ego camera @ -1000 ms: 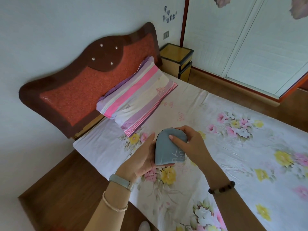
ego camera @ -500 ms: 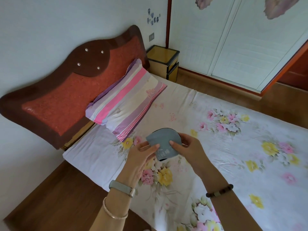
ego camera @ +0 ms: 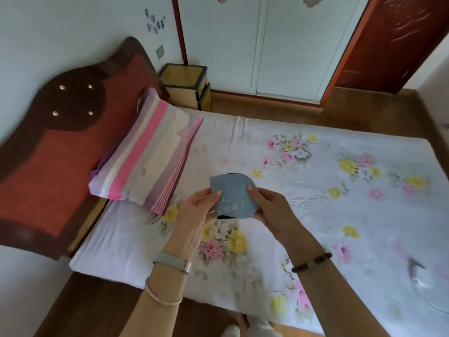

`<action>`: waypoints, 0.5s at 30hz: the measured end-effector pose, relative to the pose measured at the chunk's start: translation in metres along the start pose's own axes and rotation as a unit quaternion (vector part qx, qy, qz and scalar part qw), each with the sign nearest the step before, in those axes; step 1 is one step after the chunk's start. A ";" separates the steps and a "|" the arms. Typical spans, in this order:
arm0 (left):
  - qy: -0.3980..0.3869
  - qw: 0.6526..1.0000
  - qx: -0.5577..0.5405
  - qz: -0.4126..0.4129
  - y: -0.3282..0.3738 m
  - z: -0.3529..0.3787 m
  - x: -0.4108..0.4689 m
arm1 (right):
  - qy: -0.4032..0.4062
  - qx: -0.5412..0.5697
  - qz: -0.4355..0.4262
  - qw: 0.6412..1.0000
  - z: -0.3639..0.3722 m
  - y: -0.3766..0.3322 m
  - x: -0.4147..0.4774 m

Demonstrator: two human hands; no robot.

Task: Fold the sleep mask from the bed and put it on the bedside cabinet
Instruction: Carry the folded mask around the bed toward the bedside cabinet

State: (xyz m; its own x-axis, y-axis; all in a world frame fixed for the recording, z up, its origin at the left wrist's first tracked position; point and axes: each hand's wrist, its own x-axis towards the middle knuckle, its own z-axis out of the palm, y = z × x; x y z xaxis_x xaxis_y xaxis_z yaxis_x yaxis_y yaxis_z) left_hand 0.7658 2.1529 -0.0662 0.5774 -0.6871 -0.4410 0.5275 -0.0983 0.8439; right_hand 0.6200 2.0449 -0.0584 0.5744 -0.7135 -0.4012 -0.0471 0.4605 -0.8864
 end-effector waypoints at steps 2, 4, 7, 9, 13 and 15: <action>-0.042 0.999 0.022 -0.021 0.001 0.001 -0.003 | 0.028 0.022 -0.008 0.999 -0.003 0.004 -0.014; -0.088 0.994 0.059 -0.037 0.000 0.011 -0.006 | 0.060 0.049 -0.015 0.997 -0.014 0.008 -0.029; -0.152 0.982 0.102 -0.049 -0.009 0.042 -0.013 | 0.109 0.085 -0.026 0.990 -0.043 0.012 -0.059; -0.189 0.973 0.124 -0.055 -0.021 0.070 -0.020 | 0.149 0.116 -0.037 0.981 -0.068 0.012 -0.082; -0.286 0.943 0.154 -0.077 -0.054 0.129 -0.040 | 0.232 0.168 -0.079 0.955 -0.119 0.015 -0.133; -0.328 0.926 0.165 -0.092 -0.073 0.160 -0.053 | 0.268 0.193 -0.102 0.938 -0.144 0.020 -0.162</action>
State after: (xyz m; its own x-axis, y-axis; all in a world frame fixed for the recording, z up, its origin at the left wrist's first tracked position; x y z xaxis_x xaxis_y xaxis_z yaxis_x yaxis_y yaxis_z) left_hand 0.5969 2.0812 -0.0557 -0.0628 -0.9153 -0.3977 0.2974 -0.3976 0.8680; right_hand 0.4083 2.0941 -0.0445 0.0398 -0.9231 -0.3825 0.3788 0.3681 -0.8491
